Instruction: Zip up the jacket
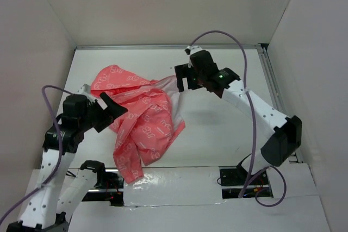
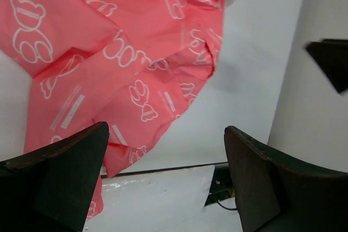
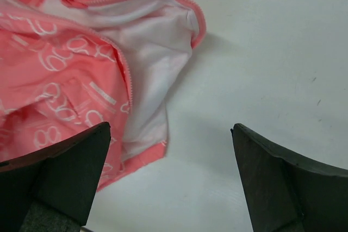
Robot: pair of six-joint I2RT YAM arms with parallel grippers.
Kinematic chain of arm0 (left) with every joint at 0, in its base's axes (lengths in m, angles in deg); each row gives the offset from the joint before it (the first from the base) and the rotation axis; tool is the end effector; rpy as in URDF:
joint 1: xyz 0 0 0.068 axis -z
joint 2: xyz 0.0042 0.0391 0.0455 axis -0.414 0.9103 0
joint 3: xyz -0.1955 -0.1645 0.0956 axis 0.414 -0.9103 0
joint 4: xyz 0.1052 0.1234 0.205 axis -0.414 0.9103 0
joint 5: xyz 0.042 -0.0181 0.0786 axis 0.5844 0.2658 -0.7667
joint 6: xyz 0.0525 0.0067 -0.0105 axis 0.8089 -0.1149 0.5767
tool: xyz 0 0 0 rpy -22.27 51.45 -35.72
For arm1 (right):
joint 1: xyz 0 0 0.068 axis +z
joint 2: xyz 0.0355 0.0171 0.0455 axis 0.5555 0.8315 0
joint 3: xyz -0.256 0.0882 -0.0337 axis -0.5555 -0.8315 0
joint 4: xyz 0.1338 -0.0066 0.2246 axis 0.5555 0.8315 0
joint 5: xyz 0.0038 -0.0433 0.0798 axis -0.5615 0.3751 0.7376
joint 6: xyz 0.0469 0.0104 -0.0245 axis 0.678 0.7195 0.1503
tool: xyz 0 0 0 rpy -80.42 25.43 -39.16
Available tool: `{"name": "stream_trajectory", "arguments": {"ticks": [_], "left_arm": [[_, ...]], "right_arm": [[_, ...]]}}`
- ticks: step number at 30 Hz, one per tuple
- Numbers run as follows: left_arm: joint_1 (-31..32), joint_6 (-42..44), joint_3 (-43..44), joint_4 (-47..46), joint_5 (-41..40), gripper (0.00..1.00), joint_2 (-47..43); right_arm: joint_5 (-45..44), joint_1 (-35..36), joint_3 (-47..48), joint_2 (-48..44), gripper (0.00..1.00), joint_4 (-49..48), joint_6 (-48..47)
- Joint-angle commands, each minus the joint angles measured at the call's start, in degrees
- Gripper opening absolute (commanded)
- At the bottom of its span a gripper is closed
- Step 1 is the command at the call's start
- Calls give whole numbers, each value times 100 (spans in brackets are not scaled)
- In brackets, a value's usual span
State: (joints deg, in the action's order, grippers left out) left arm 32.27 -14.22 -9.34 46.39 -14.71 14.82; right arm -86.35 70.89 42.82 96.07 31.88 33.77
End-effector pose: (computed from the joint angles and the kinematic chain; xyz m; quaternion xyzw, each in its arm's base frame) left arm 0.1162 -0.0230 0.3403 -0.2741 0.8212 -0.3177 0.3866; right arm 0.2770 0.2026 0.3458 -0.1730 0.8969 0.0970 0.3951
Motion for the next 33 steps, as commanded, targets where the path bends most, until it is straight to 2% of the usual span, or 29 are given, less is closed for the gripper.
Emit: {"name": "stream_trajectory", "arguments": {"ticks": [1,7,12,15,23,25,26,27,28,29,30,31,32,33], "left_arm": [[-26,-291,74,-312,-352,99,585],[-473,-257,172,-550,-828,99,2043],[-1105,173,-494,-1338,260,99,2547],[-1220,463,-838,-1883,866,99,2714],[-1265,622,-979,-1920,789,97,3601],[-1265,727,-1058,-2156,1034,77,3637],[-1265,780,-1172,-2297,1140,60,3611],[-1265,876,-1251,-2490,1350,6,3567],[-1265,877,-1252,-2544,1404,5,3567],[-1265,894,-1252,-2553,1439,0,3567],[-1265,956,-1235,-2580,1475,0,3540],[-1265,982,-1208,-2606,1492,0,3497],[-1265,1026,-1191,-2606,1475,0,3383],[-1265,1035,-1173,-2606,1466,0,3286]], "right_arm": [[755,-190,-507,-534,100,-769,602],[825,301,-2380,-1105,100,-1297,1262],[438,968,-3215,-1044,100,-1279,2149],[499,1302,-3366,-843,100,-1463,2388],[-194,1524,-2516,685,100,-1473,2933],[-326,1524,-2356,976,100,-1429,3004],[-344,1524,-2269,1056,100,-1481,3030],[-379,1524,-2216,1196,98,-1647,3109],[-380,1515,-2198,1258,98,-1648,3127],[-345,1489,-2180,1320,91,-1831,3118],[-327,1471,-2154,1381,81,-1903,3144],[-388,1436,-2162,1478,65,-1964,3188],[-467,1357,-2128,1505,35,-2043,3206],[-467,1313,-2145,1505,20,-2079,3224]]}}
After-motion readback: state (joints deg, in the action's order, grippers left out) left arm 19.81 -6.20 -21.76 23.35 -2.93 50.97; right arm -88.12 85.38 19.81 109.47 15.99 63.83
